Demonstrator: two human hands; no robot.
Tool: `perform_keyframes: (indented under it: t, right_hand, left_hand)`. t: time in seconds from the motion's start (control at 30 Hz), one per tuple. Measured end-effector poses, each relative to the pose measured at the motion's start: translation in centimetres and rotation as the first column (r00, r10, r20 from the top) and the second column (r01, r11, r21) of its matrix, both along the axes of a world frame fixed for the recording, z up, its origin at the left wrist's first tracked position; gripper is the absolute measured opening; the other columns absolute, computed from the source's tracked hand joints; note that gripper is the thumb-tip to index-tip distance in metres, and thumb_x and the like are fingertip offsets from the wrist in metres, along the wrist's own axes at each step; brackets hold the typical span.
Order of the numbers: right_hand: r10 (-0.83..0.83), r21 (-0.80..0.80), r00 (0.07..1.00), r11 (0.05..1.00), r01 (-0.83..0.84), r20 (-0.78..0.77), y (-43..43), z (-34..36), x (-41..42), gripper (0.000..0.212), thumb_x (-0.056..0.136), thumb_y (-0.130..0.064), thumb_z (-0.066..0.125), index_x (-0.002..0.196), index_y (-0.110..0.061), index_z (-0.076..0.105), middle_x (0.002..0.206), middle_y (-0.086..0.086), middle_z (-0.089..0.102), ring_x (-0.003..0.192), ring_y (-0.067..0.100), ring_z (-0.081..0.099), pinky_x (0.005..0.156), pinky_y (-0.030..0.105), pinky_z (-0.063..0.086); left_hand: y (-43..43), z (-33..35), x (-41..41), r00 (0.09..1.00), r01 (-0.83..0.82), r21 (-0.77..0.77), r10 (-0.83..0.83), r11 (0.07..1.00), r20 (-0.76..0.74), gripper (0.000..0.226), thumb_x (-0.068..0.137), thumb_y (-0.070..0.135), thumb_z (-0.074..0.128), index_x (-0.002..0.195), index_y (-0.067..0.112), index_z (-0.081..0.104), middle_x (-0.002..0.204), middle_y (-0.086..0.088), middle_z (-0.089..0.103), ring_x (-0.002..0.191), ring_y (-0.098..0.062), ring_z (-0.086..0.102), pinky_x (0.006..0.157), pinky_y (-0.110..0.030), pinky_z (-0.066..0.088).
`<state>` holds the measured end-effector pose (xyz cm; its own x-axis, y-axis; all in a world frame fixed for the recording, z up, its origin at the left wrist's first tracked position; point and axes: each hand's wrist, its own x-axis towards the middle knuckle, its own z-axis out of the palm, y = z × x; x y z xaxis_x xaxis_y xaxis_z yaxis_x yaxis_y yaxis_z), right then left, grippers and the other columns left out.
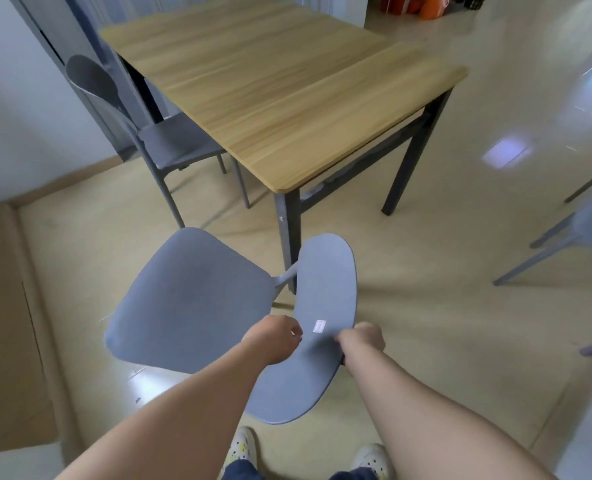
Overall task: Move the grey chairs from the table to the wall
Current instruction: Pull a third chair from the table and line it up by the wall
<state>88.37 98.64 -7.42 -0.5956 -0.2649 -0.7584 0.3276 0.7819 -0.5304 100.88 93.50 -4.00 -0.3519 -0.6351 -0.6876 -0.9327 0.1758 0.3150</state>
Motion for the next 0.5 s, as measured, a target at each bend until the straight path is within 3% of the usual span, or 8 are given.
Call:
perform_keyframes:
  t: [0.1, 0.3, 0.5]
  right_hand:
    - [-0.042, -0.039, 0.998, 0.998, 0.04, -0.047, 1.7, 0.4, -5.3, 0.028, 0.083, 0.006, 0.047, 0.06, -0.008, 0.037, 0.066, 0.004, 0.044, 0.055, 0.019, 0.039, 0.06, 0.026, 0.04]
    - [-0.157, -0.121, 0.981, 0.982, 0.143, -0.111, 5.4, 0.9, -13.7, 0.016, 0.082, 0.006, 0.048, 0.072, -0.007, 0.047, 0.073, 0.006, 0.047, 0.073, 0.022, 0.044, 0.066, 0.024, 0.037]
    - [-0.192, -0.173, 0.965, 0.972, 0.161, -0.177, 6.7, 2.0, -20.7, 0.033, 0.08, 0.005, 0.052, 0.057, -0.013, 0.037, 0.069, 0.006, 0.048, 0.07, 0.022, 0.044, 0.059, 0.023, 0.035]
  left_hand:
    - [1.7, 0.5, -5.4, 1.0, 0.011, -0.009, -0.011, 1.0, -0.027, 0.035, 0.099, 0.026, 0.038, 0.129, 0.022, 0.056, 0.133, -0.003, 0.057, 0.119, -0.023, 0.056, 0.094, -0.029, 0.045]
    - [4.8, 1.2, -14.1, 0.994, 0.11, -0.004, -0.11, 0.994, -0.016, 0.035, 0.099, 0.027, 0.039, 0.13, 0.021, 0.055, 0.137, -0.002, 0.054, 0.123, -0.022, 0.053, 0.097, -0.03, 0.044]
    - [5.8, 2.3, -20.9, 0.975, 0.222, -0.018, -0.223, 0.975, -0.019, 0.037, 0.1, 0.028, 0.037, 0.134, 0.022, 0.052, 0.139, -0.002, 0.052, 0.123, -0.021, 0.053, 0.097, -0.029, 0.044]
